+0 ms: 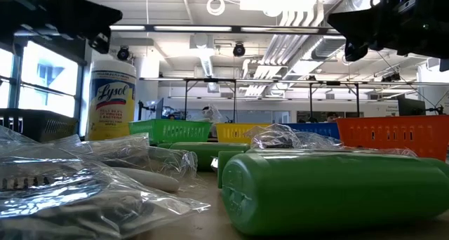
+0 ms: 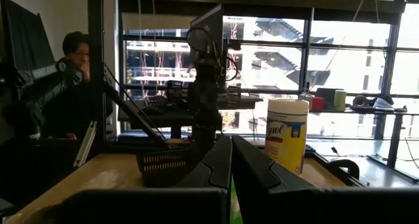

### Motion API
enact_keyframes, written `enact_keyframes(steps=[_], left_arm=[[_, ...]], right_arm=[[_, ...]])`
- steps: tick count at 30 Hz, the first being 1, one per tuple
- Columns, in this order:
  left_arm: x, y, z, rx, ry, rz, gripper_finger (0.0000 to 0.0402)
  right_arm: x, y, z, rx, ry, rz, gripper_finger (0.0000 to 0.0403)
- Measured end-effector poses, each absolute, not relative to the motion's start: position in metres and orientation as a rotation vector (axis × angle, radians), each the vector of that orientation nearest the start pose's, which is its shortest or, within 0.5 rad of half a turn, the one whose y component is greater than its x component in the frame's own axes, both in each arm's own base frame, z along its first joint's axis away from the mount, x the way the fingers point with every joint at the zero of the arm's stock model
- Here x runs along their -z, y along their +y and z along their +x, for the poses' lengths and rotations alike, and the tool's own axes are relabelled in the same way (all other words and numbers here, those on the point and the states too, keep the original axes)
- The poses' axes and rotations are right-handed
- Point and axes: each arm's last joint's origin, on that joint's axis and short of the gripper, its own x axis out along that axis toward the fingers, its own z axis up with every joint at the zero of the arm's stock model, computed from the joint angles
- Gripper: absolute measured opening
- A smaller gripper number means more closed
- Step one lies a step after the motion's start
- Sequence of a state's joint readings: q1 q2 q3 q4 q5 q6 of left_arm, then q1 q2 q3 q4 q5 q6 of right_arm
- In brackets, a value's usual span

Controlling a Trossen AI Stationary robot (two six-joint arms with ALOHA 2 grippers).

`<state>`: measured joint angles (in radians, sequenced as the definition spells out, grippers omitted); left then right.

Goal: Pick & Place Travel size toiletries
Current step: Put the cotton pack into the black bin

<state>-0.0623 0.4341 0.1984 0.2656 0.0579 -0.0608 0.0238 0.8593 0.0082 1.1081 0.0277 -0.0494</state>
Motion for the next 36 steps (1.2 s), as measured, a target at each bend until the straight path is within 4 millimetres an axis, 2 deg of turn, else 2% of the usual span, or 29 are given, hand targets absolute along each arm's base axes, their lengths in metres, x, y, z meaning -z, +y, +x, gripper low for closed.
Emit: enact_keyframes(steps=[8, 10, 13, 18, 22, 28, 31, 36], left_arm=[[-0.237, -0.039, 0.182, 0.165, 0.348, -0.005, 0.0001], [-0.236, -0.044, 0.197, 0.164, 0.471, -0.002, 0.001], [-0.232, -0.05, 0.219, 0.19, 0.606, -0.021, 0.0041], [-0.227, -0.071, 0.243, 0.375, 0.733, -0.081, 0.0122], [-0.23, -0.097, 0.247, 0.469, 0.868, -0.066, 0.0176], [-0.225, -0.142, 0.248, 0.501, 0.956, -0.035, 0.0186], [-0.218, -0.148, 0.249, 0.424, 1.008, -0.074, 0.0187], [-0.21, -0.149, 0.252, 0.325, 1.077, -0.234, 0.0187]], right_arm=[[-0.184, 0.003, 0.147, 0.006, -0.266, -0.043, 0.0003], [-0.184, 0.003, 0.147, 0.006, -0.266, -0.043, 0.0003], [-0.184, 0.003, 0.147, -0.001, -0.266, -0.035, 0.0003], [-0.184, 0.004, 0.147, -0.05, -0.266, -0.02, 0.0003], [-0.184, 0.005, 0.147, -0.074, -0.266, -0.023, 0.0003], [-0.184, 0.005, 0.147, -0.077, -0.263, -0.023, 0.0003], [-0.183, 0.005, 0.147, -0.077, -0.262, -0.023, 0.0003], [-0.183, 0.005, 0.147, -0.077, -0.262, -0.023, 0.0003]])
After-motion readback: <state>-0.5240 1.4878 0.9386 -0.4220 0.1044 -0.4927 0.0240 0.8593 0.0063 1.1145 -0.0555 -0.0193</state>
